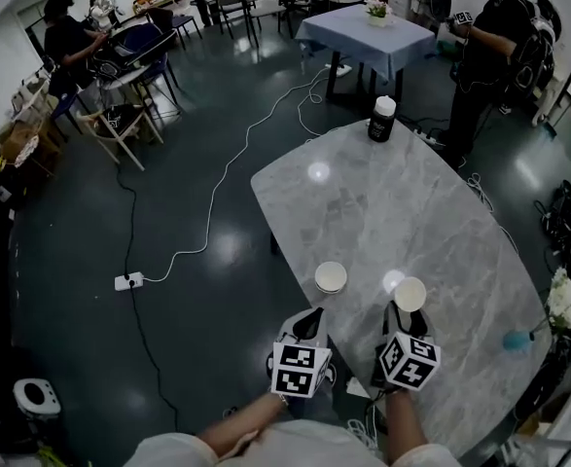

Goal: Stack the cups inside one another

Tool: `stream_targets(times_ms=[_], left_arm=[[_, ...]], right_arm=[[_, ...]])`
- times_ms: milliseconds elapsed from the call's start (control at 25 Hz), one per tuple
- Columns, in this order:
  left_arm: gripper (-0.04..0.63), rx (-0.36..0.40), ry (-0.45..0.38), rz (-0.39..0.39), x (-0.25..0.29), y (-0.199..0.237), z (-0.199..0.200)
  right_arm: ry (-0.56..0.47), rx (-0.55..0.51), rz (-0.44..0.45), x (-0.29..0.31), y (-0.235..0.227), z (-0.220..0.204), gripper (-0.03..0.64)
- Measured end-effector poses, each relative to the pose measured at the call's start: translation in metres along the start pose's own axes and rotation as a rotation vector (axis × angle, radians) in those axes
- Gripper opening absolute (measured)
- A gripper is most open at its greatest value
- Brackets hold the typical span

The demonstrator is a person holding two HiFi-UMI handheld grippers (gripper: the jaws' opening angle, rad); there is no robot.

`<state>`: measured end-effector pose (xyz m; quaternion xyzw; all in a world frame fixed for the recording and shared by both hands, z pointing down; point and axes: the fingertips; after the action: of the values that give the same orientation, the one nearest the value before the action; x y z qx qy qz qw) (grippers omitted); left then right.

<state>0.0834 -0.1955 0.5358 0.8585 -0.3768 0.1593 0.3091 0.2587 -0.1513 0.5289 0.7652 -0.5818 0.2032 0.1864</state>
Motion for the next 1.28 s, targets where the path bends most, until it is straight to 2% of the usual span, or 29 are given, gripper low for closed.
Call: stream_targets(times_ms=[480,1280], left_arm=[[-0.005,-0.042,-0.087,0.091,-0.036,0.044,0.025],[-0.005,-0.138,-0.174,0.210,-0.061,0.090,0.040]], right_arm=[[-0.047,-0.090,0.133,0.009,0.069,0.033,0.212],[-0.069,-0.178,0.290,0.031,0.136,0.059,0.212]])
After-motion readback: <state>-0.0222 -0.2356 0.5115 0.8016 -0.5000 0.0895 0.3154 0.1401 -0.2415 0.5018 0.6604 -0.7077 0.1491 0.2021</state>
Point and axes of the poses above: the fingertips, and each gripper's own axes: x forward along the fingers, y to its left, z out of its top, and after that the axes turned 13 degrees about -x, right-handed
